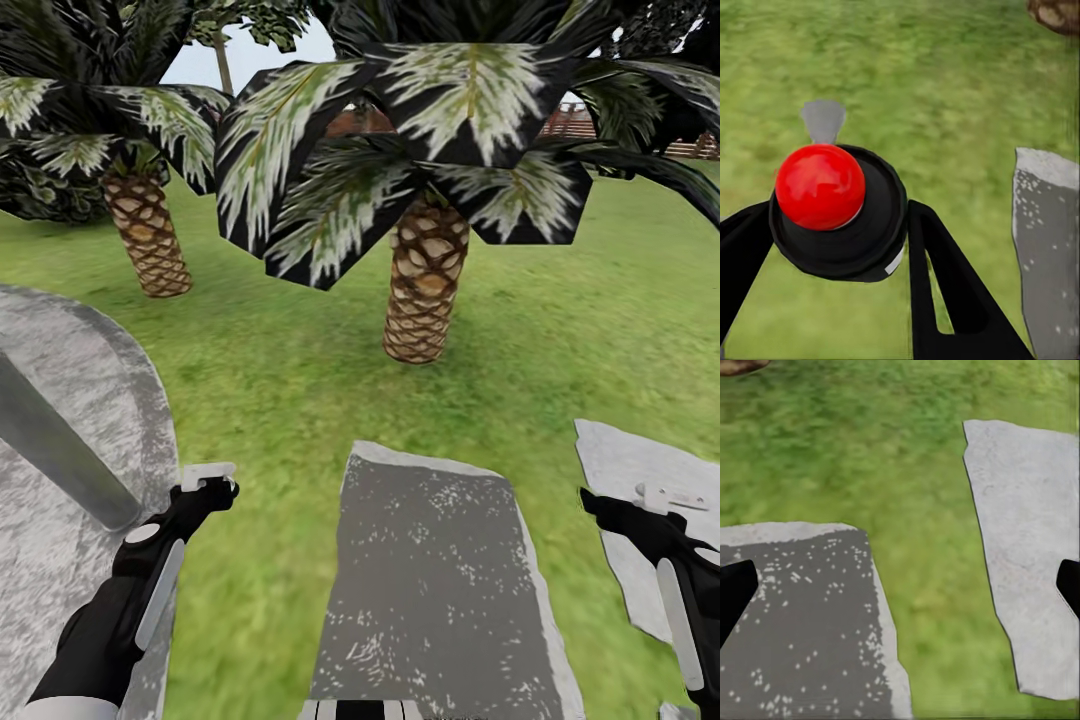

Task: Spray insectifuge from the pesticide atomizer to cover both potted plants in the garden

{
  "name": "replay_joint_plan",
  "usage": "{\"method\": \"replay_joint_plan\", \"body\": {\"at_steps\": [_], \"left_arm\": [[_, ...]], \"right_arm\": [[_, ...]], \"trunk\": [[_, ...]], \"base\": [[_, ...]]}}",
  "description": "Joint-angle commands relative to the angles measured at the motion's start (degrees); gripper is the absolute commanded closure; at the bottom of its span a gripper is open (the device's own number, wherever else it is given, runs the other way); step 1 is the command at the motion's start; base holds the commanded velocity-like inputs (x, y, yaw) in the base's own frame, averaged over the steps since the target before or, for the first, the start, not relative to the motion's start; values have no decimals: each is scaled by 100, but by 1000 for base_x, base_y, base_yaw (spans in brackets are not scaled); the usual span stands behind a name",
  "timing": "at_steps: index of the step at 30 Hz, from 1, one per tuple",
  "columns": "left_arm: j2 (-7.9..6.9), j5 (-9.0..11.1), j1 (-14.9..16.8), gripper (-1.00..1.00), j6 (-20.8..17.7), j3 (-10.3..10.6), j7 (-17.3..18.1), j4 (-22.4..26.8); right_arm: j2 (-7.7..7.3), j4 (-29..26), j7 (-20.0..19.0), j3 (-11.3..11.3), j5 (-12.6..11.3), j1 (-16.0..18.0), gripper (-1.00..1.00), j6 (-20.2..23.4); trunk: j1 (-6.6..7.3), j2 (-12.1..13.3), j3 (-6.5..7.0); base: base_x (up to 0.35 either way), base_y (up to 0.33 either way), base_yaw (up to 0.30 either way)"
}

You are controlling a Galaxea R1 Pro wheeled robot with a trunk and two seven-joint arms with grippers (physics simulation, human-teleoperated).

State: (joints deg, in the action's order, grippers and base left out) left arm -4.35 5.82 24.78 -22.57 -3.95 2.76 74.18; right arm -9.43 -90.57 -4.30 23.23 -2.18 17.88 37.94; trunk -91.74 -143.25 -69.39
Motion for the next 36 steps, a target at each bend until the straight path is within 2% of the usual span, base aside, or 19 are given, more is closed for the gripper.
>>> {"method": "replay_joint_plan", "body": {"at_steps": [1,14,36], "left_arm": [[-1,62,0,100,-37,-9,14,9],[3,68,0,100,-37,-3,14,9],[4,66,0,100,-37,0,14,9]], "right_arm": [[1,-5,-19,7,-20,5,-100,30],[2,-5,-19,7,-20,5,-100,30],[2,-5,-19,14,-25,11,-100,31]], "trunk": [[1,-2,-1],[1,-2,48],[1,-2,128]], "base": [[0,0,-292],[40,-47,-292],[168,-275,-281]]}}
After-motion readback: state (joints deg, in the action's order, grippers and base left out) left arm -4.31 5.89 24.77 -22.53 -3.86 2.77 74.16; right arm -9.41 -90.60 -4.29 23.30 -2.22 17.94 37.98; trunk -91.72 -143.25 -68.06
